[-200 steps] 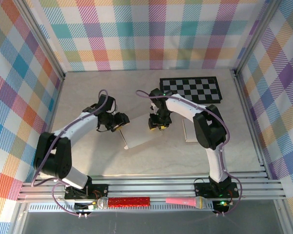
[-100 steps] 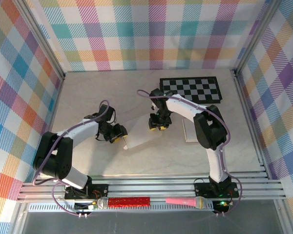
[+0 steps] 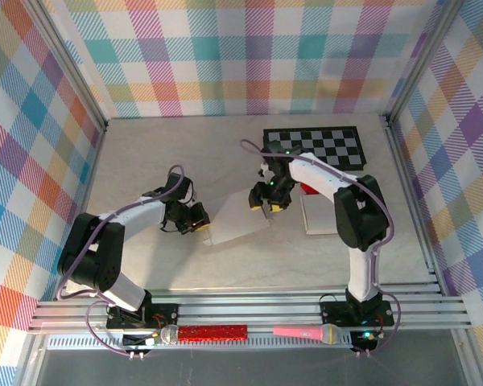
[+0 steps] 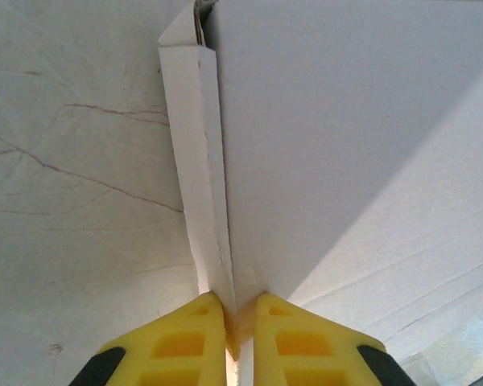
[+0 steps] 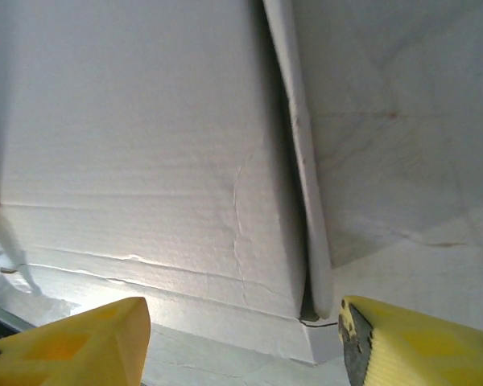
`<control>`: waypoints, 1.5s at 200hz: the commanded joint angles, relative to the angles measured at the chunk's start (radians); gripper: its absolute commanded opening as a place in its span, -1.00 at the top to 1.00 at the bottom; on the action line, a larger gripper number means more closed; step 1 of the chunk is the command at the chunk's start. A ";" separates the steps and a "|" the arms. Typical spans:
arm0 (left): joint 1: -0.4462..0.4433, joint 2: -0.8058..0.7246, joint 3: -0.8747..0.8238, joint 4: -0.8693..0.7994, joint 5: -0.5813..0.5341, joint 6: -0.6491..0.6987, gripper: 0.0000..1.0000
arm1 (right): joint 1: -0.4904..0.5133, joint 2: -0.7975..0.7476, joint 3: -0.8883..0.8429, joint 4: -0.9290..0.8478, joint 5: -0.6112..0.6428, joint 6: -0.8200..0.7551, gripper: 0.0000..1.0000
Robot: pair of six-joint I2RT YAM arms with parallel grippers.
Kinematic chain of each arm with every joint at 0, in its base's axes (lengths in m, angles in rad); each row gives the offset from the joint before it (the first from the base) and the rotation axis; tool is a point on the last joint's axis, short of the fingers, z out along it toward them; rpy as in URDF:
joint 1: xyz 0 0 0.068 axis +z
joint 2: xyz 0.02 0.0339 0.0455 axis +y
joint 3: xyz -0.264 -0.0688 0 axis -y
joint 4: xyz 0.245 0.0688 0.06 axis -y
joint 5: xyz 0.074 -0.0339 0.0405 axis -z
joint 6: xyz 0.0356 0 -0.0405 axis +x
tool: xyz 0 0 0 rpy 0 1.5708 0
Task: Fold the paper box
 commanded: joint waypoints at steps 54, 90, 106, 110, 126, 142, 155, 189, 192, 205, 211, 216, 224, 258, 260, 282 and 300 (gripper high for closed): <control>-0.010 0.036 -0.042 0.015 -0.022 0.029 1.00 | -0.081 0.090 -0.043 0.109 -0.172 -0.095 -0.44; 0.002 0.028 -0.081 0.104 0.034 0.014 1.00 | -0.083 0.113 -0.059 0.151 -0.275 -0.114 -0.49; 0.033 0.016 -0.142 0.247 0.136 -0.026 1.00 | -0.086 0.122 -0.066 0.161 -0.310 -0.120 -0.51; 0.044 0.016 -0.154 0.282 0.164 -0.038 1.00 | -0.086 0.123 -0.067 0.162 -0.320 -0.121 -0.51; 0.076 0.033 -0.177 0.375 0.268 -0.063 1.00 | -0.089 0.126 -0.069 0.163 -0.351 -0.132 -0.52; 0.094 0.048 -0.175 0.396 0.319 -0.062 1.00 | -0.094 0.128 -0.068 0.157 -0.371 -0.142 -0.54; 0.115 0.061 -0.174 0.411 0.355 -0.071 1.00 | -0.100 0.128 -0.069 0.152 -0.379 -0.147 -0.55; 0.165 0.103 -0.172 0.429 0.427 -0.083 1.00 | -0.144 0.096 -0.088 0.134 -0.327 -0.148 -0.55; 0.165 0.105 -0.171 0.426 0.430 -0.081 1.00 | -0.149 0.092 -0.090 0.133 -0.322 -0.147 -0.55; 0.169 0.115 -0.164 0.408 0.438 -0.071 1.00 | -0.172 0.077 -0.100 0.127 -0.309 -0.146 -0.56; 0.169 0.118 -0.163 0.403 0.442 -0.067 1.00 | -0.177 0.071 -0.101 0.124 -0.313 -0.149 -0.56; 0.169 0.119 -0.163 0.401 0.444 -0.064 1.00 | -0.182 0.068 -0.101 0.123 -0.322 -0.152 -0.56; 0.171 0.121 -0.164 0.402 0.446 -0.063 1.00 | -0.184 0.066 -0.102 0.124 -0.331 -0.154 -0.57; 0.177 0.143 -0.165 0.424 0.472 -0.072 1.00 | -0.183 0.099 -0.102 0.180 -0.485 -0.130 -0.56; 0.177 0.144 -0.165 0.426 0.474 -0.072 1.00 | -0.183 0.100 -0.103 0.186 -0.495 -0.125 -0.56; 0.179 0.155 -0.158 0.430 0.478 -0.078 1.00 | -0.184 0.100 -0.124 0.252 -0.561 -0.074 -0.45; 0.179 0.161 -0.156 0.443 0.482 -0.086 1.00 | -0.184 0.085 -0.150 0.330 -0.624 -0.016 -0.35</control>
